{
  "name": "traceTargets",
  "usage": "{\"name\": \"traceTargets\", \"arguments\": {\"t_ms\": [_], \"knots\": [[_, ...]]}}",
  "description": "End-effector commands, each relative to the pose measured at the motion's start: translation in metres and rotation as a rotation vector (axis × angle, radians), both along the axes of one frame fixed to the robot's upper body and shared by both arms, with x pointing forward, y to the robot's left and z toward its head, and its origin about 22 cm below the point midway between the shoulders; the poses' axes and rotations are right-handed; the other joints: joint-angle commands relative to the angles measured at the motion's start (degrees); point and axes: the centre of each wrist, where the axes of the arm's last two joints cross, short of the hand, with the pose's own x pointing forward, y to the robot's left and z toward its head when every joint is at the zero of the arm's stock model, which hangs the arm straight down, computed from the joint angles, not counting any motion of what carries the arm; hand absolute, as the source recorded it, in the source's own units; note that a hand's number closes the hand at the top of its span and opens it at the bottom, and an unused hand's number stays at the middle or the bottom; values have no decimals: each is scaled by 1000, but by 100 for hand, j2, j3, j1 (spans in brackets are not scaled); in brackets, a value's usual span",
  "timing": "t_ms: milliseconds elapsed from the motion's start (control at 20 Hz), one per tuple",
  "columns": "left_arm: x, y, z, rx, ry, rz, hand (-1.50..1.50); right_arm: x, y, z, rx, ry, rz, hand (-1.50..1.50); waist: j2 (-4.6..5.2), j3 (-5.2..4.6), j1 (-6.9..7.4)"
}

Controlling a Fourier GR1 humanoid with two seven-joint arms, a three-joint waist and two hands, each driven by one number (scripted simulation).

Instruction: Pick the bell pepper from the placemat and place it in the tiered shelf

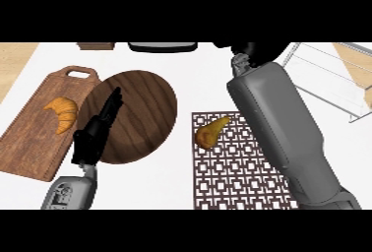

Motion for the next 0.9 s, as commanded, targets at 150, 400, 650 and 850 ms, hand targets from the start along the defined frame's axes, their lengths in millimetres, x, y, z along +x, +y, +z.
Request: {"name": "traceTargets", "arguments": {"t_ms": [150,400,650,850], "knots": [[3,-3,-7,2,13,1,0,7,-24,52,10,-1,-246,150,12,1,-36],[7,-3,8,6,-13,1,0,13,-41,64,-4,-29,-278,150,21,4,13],[12,1,8,-5,2,0,0,16,-68,90,-26,-83,-349,150,26,4,2],[-2,9,7,14,-5,-2,0,19,-101,87,-63,-109,-367,150,20,6,24]]}}
